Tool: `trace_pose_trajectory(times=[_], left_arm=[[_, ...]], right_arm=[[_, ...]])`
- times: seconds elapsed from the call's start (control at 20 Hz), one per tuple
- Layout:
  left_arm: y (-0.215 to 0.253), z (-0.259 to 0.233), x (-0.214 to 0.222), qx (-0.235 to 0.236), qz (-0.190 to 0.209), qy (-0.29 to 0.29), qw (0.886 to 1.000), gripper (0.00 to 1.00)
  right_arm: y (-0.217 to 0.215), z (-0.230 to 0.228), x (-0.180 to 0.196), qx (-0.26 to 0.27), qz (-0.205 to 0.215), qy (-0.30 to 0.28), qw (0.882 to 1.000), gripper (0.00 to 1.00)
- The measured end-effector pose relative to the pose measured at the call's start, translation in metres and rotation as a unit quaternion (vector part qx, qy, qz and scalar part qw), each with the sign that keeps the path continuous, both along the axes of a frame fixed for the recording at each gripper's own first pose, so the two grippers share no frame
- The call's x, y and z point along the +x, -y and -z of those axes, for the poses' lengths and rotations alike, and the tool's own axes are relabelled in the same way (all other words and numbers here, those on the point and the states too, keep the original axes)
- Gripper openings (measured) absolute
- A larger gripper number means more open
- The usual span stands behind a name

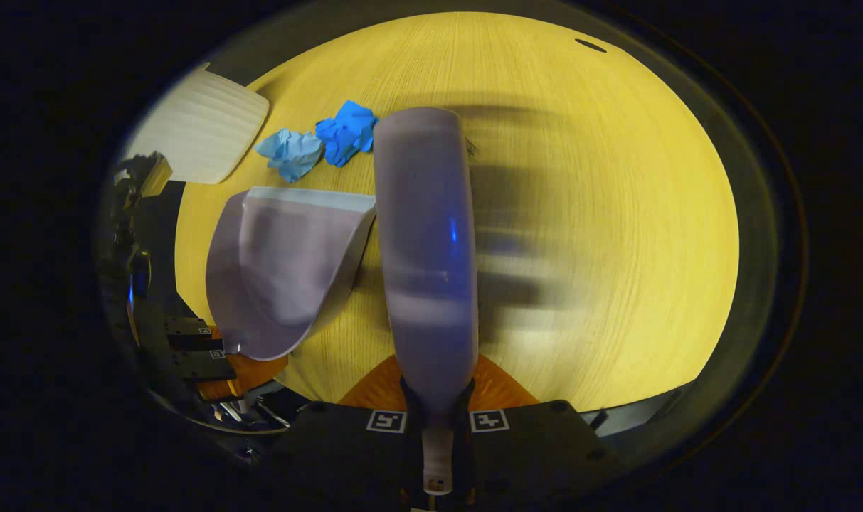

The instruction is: Pick up the small broom and dustpan from the desktop, sweep the trash into the dustpan with the broom, and then empty the trash into the garbage bin.

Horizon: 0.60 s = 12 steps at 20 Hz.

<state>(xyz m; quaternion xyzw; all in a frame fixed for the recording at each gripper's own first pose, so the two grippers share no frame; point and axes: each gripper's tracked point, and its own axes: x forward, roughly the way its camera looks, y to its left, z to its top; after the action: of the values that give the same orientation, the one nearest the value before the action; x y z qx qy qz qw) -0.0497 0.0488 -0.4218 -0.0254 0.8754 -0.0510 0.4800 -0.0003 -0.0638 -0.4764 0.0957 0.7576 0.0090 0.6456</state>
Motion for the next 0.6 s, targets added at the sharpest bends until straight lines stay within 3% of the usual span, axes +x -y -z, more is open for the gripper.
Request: trace_pose_trajectory(times=[0.3,0.45,0.6], left_arm=[[-0.03,-0.001,-0.001,0.006,0.042,0.002,0.999,0.25],[-0.038,0.001,0.001,0.005,0.058,0.006,0.998,0.25],[-0.046,0.005,0.004,0.001,0.081,0.012,0.997,0.26]], right_arm=[[0.03,0.002,0.068,-0.032,-0.041,0.025,0.998,0.17],[0.042,0.022,0.124,-0.071,-0.107,0.054,0.99,0.17],[0.051,0.038,0.162,-0.111,-0.212,0.046,0.97,0.17]])
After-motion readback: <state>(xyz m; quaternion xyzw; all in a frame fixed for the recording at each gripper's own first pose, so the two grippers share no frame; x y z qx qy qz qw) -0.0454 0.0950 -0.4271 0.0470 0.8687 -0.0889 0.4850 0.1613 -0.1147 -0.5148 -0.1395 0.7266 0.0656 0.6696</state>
